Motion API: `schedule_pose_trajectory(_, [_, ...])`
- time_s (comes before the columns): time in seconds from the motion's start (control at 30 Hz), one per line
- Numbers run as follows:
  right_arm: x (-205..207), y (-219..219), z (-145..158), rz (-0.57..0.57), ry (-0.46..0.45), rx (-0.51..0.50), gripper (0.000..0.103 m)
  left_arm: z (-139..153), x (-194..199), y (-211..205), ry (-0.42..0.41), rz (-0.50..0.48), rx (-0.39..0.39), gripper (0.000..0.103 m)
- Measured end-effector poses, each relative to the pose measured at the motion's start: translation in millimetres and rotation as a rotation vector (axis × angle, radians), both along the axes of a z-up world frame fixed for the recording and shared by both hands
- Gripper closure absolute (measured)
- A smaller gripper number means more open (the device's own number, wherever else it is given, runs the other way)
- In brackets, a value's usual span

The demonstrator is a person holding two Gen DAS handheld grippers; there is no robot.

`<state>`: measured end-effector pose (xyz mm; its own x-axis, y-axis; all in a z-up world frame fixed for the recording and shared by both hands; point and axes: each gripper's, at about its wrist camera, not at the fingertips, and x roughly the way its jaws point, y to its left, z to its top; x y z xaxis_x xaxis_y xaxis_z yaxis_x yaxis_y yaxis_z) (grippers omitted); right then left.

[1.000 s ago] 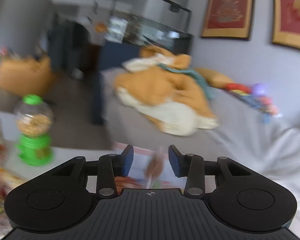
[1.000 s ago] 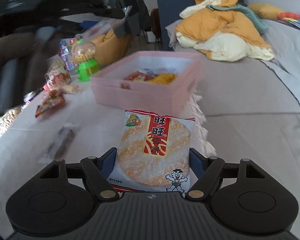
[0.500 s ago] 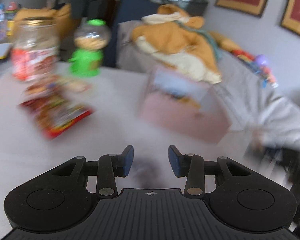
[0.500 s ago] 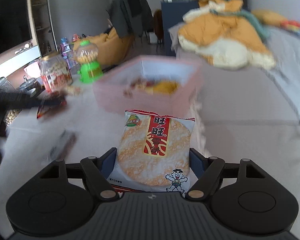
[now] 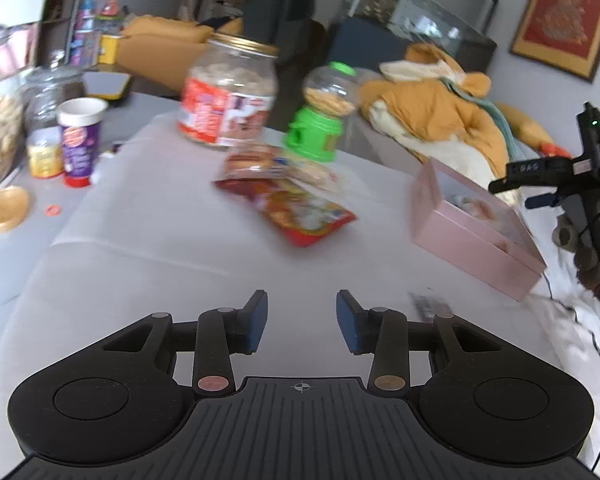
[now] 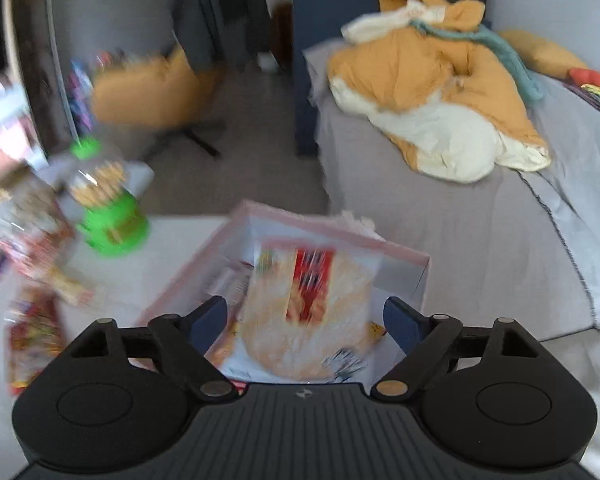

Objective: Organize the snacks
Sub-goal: 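Carry the rice cracker bag over the pink box and open the right tool, then grasp the round cake bun with the left tool and lift it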

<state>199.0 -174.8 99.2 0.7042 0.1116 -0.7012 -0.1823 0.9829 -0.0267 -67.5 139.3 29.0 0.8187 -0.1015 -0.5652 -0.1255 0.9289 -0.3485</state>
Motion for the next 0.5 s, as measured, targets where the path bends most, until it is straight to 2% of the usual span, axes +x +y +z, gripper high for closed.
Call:
schedule_pose_trajectory(0.07, [2,23,-7,0.003,0.004,-0.045,0.017,-4,-3,14,-0.006,0.036,-0.031,0.060])
schedule_pose_trajectory(0.23, [-14,109,-6,0.266,0.085,0.136,0.015,-7,-7,52,-0.038,0.129,-0.107,0.060])
schedule_pose_trajectory(0.3, [-18,153,-9,0.350,0.101,0.162,0.013,-6,-8,59,-0.048,0.143,-0.114,0.060])
schedule_pose_trajectory(0.37, [-16,206,-18,0.446,0.095,0.117,0.013,-7,-8,62,-0.056,0.136,-0.120,0.060])
schedule_pose_trajectory(0.43, [-8,251,-29,0.471,0.072,0.054,0.013,-9,-11,65,-0.060,0.121,-0.128,0.060])
schedule_pose_trajectory(0.5, [13,288,-41,0.483,0.083,0.043,0.013,-12,-13,68,-0.050,0.118,-0.137,0.060])
